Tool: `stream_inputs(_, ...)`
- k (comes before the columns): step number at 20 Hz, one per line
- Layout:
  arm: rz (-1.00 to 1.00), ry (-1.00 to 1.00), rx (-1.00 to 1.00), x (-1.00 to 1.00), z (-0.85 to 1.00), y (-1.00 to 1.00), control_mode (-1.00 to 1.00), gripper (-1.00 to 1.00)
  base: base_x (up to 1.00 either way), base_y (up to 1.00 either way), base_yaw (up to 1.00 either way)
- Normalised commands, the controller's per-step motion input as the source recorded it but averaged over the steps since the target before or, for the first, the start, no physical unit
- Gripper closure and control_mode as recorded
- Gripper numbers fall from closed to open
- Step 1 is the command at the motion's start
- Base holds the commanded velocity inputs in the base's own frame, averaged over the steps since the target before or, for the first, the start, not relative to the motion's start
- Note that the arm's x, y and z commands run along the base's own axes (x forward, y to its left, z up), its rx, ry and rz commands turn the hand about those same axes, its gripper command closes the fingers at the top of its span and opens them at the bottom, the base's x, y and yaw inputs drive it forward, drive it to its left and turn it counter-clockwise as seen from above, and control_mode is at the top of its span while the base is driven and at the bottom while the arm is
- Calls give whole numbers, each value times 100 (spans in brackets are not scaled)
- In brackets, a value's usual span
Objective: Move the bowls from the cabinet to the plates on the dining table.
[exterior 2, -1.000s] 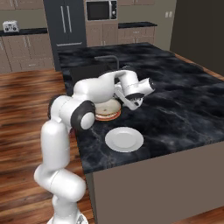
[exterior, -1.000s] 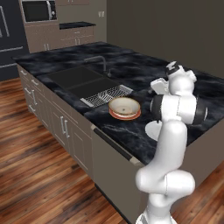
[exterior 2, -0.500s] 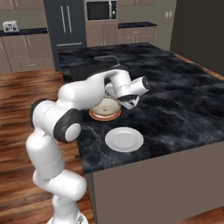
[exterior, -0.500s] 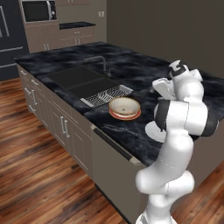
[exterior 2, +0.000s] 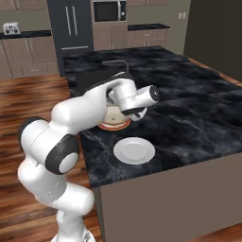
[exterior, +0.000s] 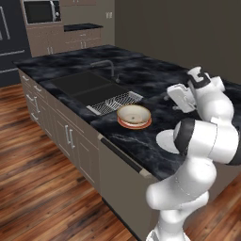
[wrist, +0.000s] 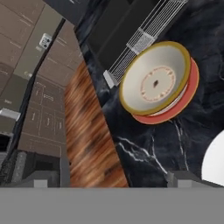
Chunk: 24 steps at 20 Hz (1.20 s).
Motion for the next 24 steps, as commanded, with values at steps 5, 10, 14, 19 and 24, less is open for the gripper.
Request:
stream_inputs(5,-15,1,0,-17,14,0,-100,-100,0,0,0)
stream_inputs(10,-19,-2,0,-10,18,-1,-100,-100,0,0,0)
stream_inputs(14,-22,-6,-3,-1,17,1,-100,-100,0,0,0)
stream_inputs(19,-16,3,6,-16,22,-5,-100,-100,0,0,0)
stream_inputs(24,-8,16,8,-23,16,-9,-100,-100,0,0,0)
